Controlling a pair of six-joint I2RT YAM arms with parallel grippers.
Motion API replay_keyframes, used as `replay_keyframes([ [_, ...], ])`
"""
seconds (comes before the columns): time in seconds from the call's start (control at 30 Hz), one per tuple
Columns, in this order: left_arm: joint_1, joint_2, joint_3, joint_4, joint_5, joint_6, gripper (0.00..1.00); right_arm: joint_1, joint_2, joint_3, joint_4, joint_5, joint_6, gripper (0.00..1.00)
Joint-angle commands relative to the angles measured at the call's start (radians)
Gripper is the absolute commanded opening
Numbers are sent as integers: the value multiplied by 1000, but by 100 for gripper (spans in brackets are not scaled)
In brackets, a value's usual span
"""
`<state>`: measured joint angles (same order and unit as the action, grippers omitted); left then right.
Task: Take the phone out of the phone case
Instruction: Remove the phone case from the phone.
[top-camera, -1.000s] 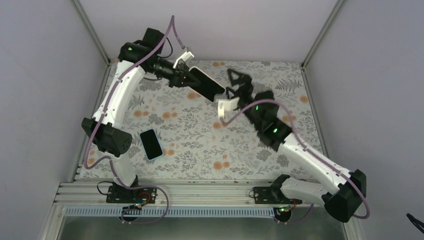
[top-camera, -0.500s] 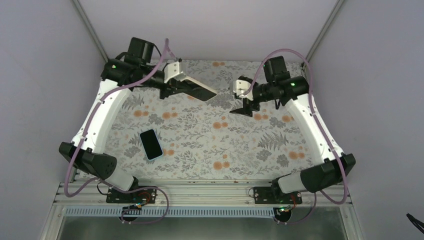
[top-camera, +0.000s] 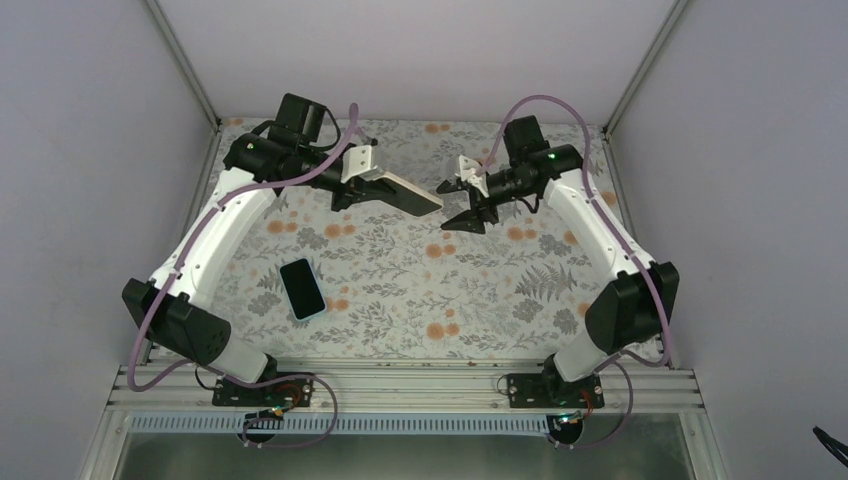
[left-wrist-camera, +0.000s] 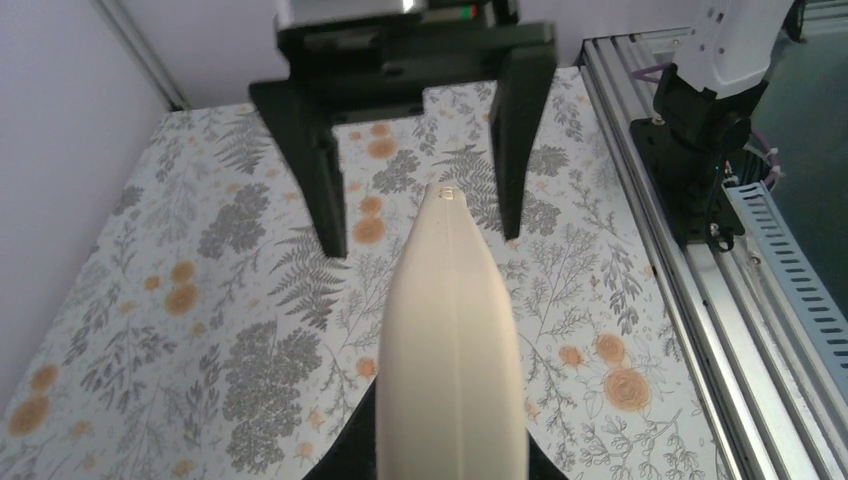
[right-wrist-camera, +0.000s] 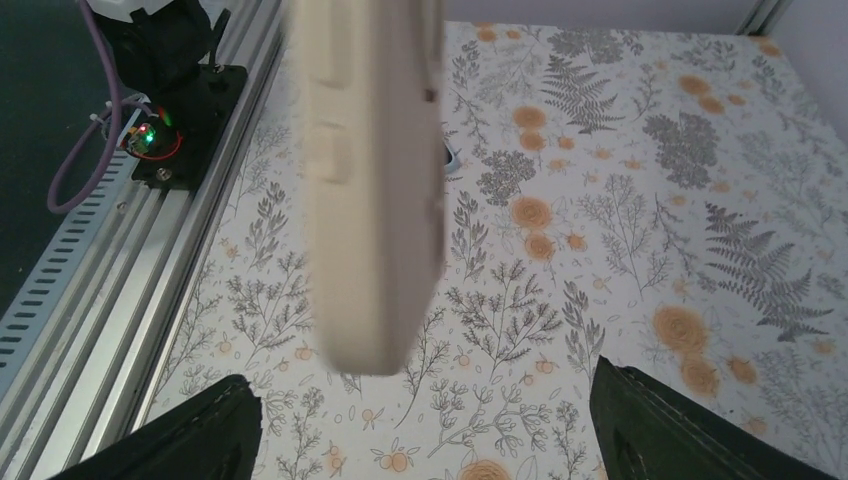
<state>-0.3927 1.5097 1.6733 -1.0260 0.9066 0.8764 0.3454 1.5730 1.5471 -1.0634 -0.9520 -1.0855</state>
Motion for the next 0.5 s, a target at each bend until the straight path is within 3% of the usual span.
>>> replay_keyframes([
  [0.0,-14,-16,16,21,92,41,2,3,21,-8,69,-65,55,84],
  [0.47,-16,-28,-33,15,97,50,2,0,59,24,61,-75,65,82],
])
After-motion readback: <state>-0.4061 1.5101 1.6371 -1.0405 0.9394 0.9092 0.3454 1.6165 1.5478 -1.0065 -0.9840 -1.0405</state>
